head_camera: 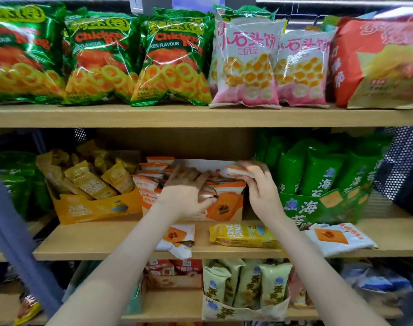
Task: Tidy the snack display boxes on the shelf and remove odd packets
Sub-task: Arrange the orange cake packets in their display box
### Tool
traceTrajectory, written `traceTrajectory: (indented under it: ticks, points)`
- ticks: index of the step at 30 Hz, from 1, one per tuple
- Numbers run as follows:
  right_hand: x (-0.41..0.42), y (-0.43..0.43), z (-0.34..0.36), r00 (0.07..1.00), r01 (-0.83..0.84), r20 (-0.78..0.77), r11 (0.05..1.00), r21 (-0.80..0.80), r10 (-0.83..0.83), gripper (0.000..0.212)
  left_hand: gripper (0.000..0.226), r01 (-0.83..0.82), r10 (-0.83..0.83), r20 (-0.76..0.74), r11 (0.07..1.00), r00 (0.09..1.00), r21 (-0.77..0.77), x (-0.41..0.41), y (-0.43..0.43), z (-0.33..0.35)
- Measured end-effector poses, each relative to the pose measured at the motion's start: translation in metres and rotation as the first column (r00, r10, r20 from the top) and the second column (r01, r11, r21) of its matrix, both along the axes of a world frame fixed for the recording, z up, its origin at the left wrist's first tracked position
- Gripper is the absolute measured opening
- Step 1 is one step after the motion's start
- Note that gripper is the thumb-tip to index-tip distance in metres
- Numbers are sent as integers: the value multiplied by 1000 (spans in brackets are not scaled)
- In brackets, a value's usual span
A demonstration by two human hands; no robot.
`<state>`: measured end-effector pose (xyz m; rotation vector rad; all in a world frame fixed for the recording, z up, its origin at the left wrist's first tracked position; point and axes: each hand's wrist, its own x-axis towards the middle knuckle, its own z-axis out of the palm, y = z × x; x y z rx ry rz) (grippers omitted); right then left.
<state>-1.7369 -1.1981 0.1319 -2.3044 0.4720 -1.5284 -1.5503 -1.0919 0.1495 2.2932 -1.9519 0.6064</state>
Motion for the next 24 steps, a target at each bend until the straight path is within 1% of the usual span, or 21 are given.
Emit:
traceTrajectory:
  ticks: [3, 5, 8, 11, 12, 13, 15, 17, 19, 21, 24]
  points:
    - [2, -3, 4, 999, 25, 46, 1000, -17, -24, 41, 95, 0, 0, -11, 999, 1000, -33, -4, 4, -2]
    - [5, -5, 8, 1000, 28, 14, 999, 24, -28, 41, 93, 5, -6, -22, 998, 1000, -55, -5, 6, -5]
    - [11, -5, 16, 988, 35, -152, 990, 135, -14, 41, 81, -3, -1, -28, 990, 1000, -141, -3, 6, -10]
    - [16, -9, 17, 949, 34, -312, 974, 222, 38, 33, 69, -3, 10, 35, 982, 999, -190, -5, 8, -10]
    - [16, -10, 16, 923, 53, -383, 973, 226, 38, 33, 67, -3, 14, 51, 978, 999, -206, -5, 9, -9]
    - [16, -11, 14, 884, 91, -467, 979, 183, 6, 40, 67, -1, 14, 61, 976, 998, -216, -6, 10, -8]
    - [13, -8, 10, 790, 147, -601, 989, -8, -122, 68, 68, 28, -9, 83, 974, 996, -227, -4, 9, -8]
    - [13, -5, 6, 712, 131, -657, 966, -223, -248, 88, 69, 64, -38, 109, 968, 993, -242, -2, 11, -7]
    - [14, -2, 3, 666, 114, -671, 933, -342, -327, 100, 69, 113, -75, 140, 952, 987, -285, -1, 17, -6]
    - [17, -1, 0, 655, 133, -664, 920, -368, -361, 104, 68, 163, -110, 174, 932, 979, -325, 2, 27, -8]
    - [22, -4, -4, 667, 178, -664, 937, -299, -338, 100, 71, 156, -91, 222, 942, 971, -296, 14, 38, -17]
